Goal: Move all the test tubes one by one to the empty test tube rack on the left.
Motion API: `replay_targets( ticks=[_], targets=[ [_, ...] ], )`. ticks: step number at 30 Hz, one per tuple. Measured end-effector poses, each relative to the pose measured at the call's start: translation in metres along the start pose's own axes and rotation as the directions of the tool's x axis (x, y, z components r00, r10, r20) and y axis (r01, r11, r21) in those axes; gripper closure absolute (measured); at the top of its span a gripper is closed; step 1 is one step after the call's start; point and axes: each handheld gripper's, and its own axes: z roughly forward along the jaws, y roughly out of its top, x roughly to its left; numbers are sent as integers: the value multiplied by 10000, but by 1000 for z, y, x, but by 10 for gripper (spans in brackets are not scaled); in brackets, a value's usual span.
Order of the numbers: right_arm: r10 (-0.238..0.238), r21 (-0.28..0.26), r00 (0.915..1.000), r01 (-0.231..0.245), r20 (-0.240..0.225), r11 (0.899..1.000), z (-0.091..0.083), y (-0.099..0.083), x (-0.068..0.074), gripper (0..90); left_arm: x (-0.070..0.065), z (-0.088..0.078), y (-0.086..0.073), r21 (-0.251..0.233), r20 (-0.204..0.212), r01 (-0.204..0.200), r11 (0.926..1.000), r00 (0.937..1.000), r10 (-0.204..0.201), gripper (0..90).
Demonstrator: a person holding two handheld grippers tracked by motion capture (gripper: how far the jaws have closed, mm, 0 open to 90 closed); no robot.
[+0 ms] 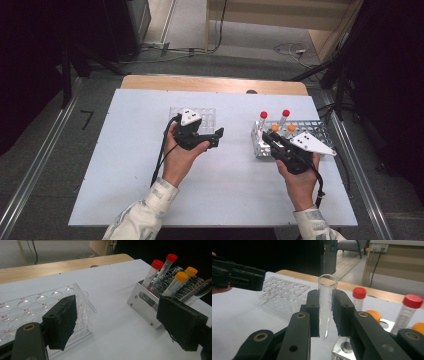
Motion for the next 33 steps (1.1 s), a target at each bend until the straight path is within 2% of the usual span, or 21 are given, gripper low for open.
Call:
replay_targets(
  ticks=[11,15,21,26,33],
  targets=[
    [-352,439,9974,380,-632,9983,20,-6,22,733,-7,-5,3,-136,214,-84,9999,9997,87,174],
    [-415,652,9963,465,-752,9968,28,-9,28,733,-12,-6,3,-115,553,-16,9999,9985,22,194],
    [-581,1030,9947,668,-853,9924,46,-17,35,733,-23,-3,4,-96,972,-185,9998,9951,194,215],
    [-657,1118,9933,763,-950,9908,54,-18,41,733,-34,1,3,164,1489,-463,9988,9879,433,284],
    [-870,1150,9908,989,-1040,9884,54,-18,49,733,-41,11,2,351,1751,-692,9970,9826,620,430]
  ],
)
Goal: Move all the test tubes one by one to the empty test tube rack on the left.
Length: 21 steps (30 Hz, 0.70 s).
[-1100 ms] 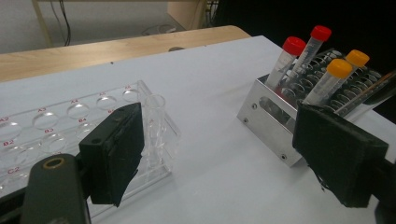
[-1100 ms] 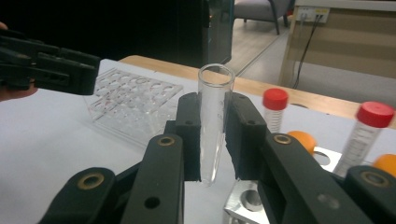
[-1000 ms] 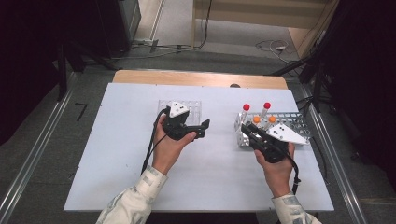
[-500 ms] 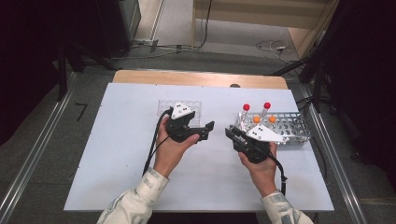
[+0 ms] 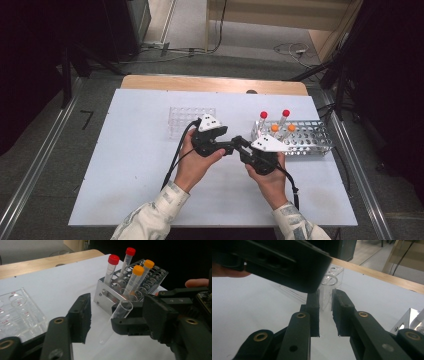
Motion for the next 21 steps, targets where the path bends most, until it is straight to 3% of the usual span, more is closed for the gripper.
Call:
replay_targets(
  ticks=[5,11,13,21],
  targets=[
    [-217,-2,9998,217,39,9998,1,-1,3,733,1,7,-3,220,-14,-163,9996,9999,163,492],
    [-375,69,9991,374,197,9993,3,-1,7,733,0,9,-4,306,119,-247,9992,9996,243,686],
    [-411,93,9989,409,225,9991,3,-2,7,733,-1,10,-4,351,196,-266,9990,9995,259,712],
    [-378,75,9989,376,278,9993,3,-2,9,726,-3,8,-4,246,-122,-652,9976,9978,655,769]
  ],
)
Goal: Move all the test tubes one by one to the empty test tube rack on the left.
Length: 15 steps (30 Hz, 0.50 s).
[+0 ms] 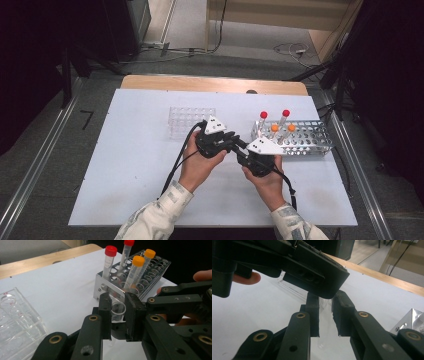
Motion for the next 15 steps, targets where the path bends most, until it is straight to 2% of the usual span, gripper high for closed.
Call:
replay_targets(
  ticks=[2,3,4,5,7,11,15],
  targets=[
    [15,-41,10000,-15,-43,10000,-1,0,0,696,0,-1,1,-51,-90,11,10000,10000,-11,771],
    [135,-46,9998,-135,-115,9999,-1,0,-1,657,0,-1,1,-42,-66,30,10000,10000,-30,771],
    [396,-11,9987,-397,-321,9992,-1,1,-3,558,1,-2,2,-89,-59,88,9999,9999,-89,772],
    [396,-11,9987,-397,-321,9992,-1,1,-3,558,3,-3,2,-127,-105,121,9998,9999,-123,772],
    [575,120,9973,-570,-465,9983,-1,0,-4,462,6,-6,5,-172,-168,166,9997,9997,-169,772],
    [772,267,9946,-755,-701,9968,-2,-3,-6,402,17,-16,13,-380,-358,354,9987,9987,-367,772],
    [731,314,9946,-710,-736,9970,-4,-4,-7,392,29,-26,19,-477,-714,505,9976,9960,-539,772]
  ],
)
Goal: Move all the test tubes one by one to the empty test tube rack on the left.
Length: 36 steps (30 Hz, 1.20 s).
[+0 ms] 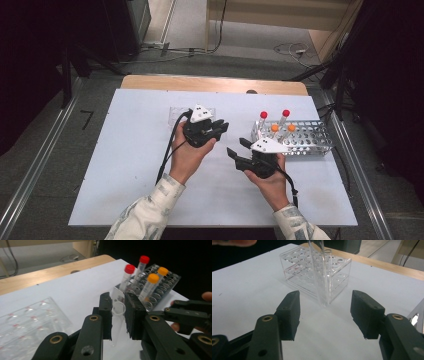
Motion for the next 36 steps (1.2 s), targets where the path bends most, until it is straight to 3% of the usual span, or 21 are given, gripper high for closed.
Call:
replay_targets(
  ticks=[8,13,21,25,32,36],
  targets=[
    [113,47,9999,-114,111,9999,-2,-2,-3,392,25,-13,7,-308,-619,372,9988,9973,-391,772],
    [128,42,9999,-128,111,9999,-3,-2,-4,393,39,-17,14,-413,-1132,390,9984,9926,-435,772],
    [142,34,9998,-142,149,9999,-4,-3,-5,395,56,-15,16,-704,-1850,545,9960,9805,-667,772],
    [170,61,9997,-171,153,9998,-4,-4,-6,396,59,-9,15,-732,-1938,620,9954,9781,-752,771],
    [195,-17,9996,-195,194,9998,-6,-5,-7,401,58,2,12,-453,-2137,248,9987,9763,-340,771],
    [213,-14,9996,-213,209,9998,-6,-5,-7,401,55,9,8,-193,-2344,-97,9998,9721,49,770]
  ],
)
